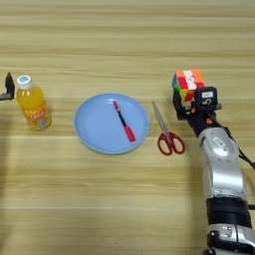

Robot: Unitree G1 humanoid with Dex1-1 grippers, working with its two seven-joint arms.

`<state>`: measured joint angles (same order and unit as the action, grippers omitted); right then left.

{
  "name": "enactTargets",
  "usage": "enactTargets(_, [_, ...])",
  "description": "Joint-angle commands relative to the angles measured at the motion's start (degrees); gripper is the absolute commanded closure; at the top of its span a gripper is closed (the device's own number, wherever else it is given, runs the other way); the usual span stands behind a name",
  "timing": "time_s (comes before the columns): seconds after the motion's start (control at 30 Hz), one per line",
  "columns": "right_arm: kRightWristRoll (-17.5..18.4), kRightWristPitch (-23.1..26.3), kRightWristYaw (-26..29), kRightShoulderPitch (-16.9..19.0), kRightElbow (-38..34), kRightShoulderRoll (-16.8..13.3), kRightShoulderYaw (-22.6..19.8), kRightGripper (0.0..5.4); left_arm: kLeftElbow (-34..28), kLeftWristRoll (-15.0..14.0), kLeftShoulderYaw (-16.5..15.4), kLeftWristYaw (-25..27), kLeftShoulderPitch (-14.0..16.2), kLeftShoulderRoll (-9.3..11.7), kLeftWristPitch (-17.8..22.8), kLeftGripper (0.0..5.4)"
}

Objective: Move the objects on the table

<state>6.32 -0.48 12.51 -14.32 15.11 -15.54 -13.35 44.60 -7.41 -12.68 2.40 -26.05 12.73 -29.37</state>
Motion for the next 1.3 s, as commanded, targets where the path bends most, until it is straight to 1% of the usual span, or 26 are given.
enactTargets(0.03, [-0.66,0.50,-2.33,-1.98,5.40,-1.62,-1.12,2.06,-0.57,0.57,-0.01,-0.45,0.15,-0.19,0.84,0.00])
enactTargets(0.23, [-0.77,-0.39,-2.07,-3.01,11.54,-1.41,0.07,2.06,-0.93,0.74,-0.12,-0.53,0.28,-0.36,0.94,0.00])
enactTargets(0.43, [-1.05,-0.88,-1.69,-3.29,13.31,-1.21,1.42,2.06,-1.23,0.82,-0.10,-0.66,0.39,-0.48,1.06,0.00])
enactTargets(0.47, [-1.40,-1.20,-1.76,-3.33,13.64,-1.37,1.74,1.70,-1.26,0.83,-0.09,-0.68,0.41,-0.49,1.07,0.00])
enactTargets(0.5, [-1.33,-1.48,-1.93,-3.35,13.85,-1.27,1.70,1.67,-1.28,0.84,-0.07,-0.70,0.42,-0.50,1.07,0.00])
enactTargets(0.53, [-1.00,-1.76,-1.64,-3.34,13.57,-1.19,1.73,1.46,-1.31,0.86,-0.05,-0.73,0.43,-0.51,1.08,0.00])
enactTargets(0.6, [-0.61,-3.66,-1.65,-3.27,12.47,-0.98,1.52,1.30,-1.39,0.89,-0.02,-0.82,0.46,-0.55,1.09,0.00])
enactTargets(0.73, [-0.22,-7.65,-1.80,-2.63,8.36,-0.57,1.52,0.78,-1.67,0.97,0.04,-0.98,0.62,-0.66,1.13,0.00])
enactTargets(0.83, [-0.90,-9.70,-1.36,-1.57,4.24,-0.25,2.89,0.46,-1.93,1.02,0.08,-1.02,0.74,-0.73,1.26,0.00])
enactTargets(0.9, [-1.46,-10.03,-1.31,-1.02,1.85,0.05,3.81,0.17,-2.11,1.26,0.20,-1.15,0.82,-0.68,1.41,0.00])
enactTargets(0.93, [-1.65,-9.76,-1.00,-0.63,0.11,0.26,4.69,0.04,-2.10,1.37,0.25,-1.19,0.83,-0.63,1.52,0.00])
enactTargets(1.03, [-1.85,-8.20,0.18,0.12,-3.41,0.99,7.22,0.04,-1.79,2.04,0.55,-1.49,0.76,-0.35,2.08,0.00])
enactTargets(1.2, [-2.68,-5.76,1.80,1.00,-7.23,2.19,11.31,0.04,-2.20,2.68,0.87,-1.92,0.98,-0.18,3.08,0.00])
enactTargets(1.3, [-2.64,-2.97,3.25,1.39,-9.37,2.65,13.38,0.04,-2.10,3.42,0.93,-2.35,0.98,-0.10,3.64,0.00])
